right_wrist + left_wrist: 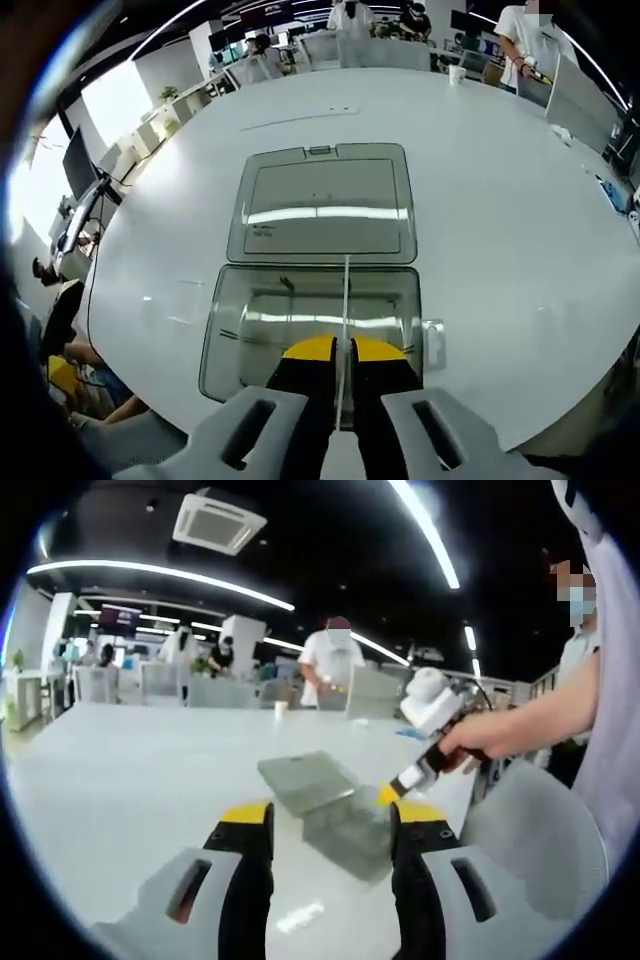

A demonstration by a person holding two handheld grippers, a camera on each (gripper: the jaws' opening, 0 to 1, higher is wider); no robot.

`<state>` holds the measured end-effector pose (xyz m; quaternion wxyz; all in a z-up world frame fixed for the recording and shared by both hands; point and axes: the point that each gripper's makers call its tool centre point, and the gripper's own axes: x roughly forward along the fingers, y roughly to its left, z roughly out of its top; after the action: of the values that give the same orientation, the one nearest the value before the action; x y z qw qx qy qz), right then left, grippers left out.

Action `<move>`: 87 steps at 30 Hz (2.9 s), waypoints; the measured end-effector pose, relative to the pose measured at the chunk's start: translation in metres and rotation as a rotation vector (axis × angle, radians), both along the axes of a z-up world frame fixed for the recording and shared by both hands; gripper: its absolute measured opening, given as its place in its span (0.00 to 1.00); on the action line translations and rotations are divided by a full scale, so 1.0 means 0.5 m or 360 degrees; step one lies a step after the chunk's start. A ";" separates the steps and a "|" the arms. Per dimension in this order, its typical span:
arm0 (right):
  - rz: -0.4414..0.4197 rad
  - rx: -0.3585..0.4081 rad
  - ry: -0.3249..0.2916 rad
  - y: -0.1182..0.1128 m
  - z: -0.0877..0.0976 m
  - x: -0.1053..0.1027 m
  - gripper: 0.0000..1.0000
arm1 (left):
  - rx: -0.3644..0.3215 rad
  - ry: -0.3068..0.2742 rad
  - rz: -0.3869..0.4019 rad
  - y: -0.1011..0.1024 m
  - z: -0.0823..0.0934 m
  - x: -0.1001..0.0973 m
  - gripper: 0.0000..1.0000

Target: Insert the divider into the dual guide fixture by aligning both edges with the guide slots and pushing it downward to the bottom, including one-sided entry, uneven engagement, binding, and posture correction.

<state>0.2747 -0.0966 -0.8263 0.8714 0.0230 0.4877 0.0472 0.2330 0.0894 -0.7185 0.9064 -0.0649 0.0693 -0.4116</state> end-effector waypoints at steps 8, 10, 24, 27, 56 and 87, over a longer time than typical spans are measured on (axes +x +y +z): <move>0.0021 -0.0010 0.0019 0.002 -0.012 -0.001 0.00 | 0.0005 0.0002 0.0003 0.002 0.000 0.002 0.44; 0.0024 -0.0011 0.0023 0.002 -0.015 -0.001 0.00 | 0.0005 0.0005 0.0006 0.003 -0.001 0.003 0.44; 0.0011 -0.0004 0.0035 0.000 -0.031 -0.002 0.00 | 0.0010 0.0010 0.0014 0.006 0.001 0.009 0.44; 0.0007 -0.0003 0.0032 0.000 -0.032 -0.002 0.00 | 0.0008 0.0006 0.0009 0.003 0.002 0.011 0.44; 0.0009 0.0024 0.0019 0.004 -0.033 -0.003 0.01 | 0.0027 0.0005 0.0019 0.013 0.002 0.011 0.44; 0.0035 0.0097 -0.0104 0.002 0.002 0.010 0.18 | 0.0065 0.0019 0.0029 0.012 0.000 0.006 0.44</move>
<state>0.2799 -0.0958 -0.8253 0.8853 0.0425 0.4574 0.0722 0.2361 0.0954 -0.7185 0.9108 -0.0496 0.0826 -0.4013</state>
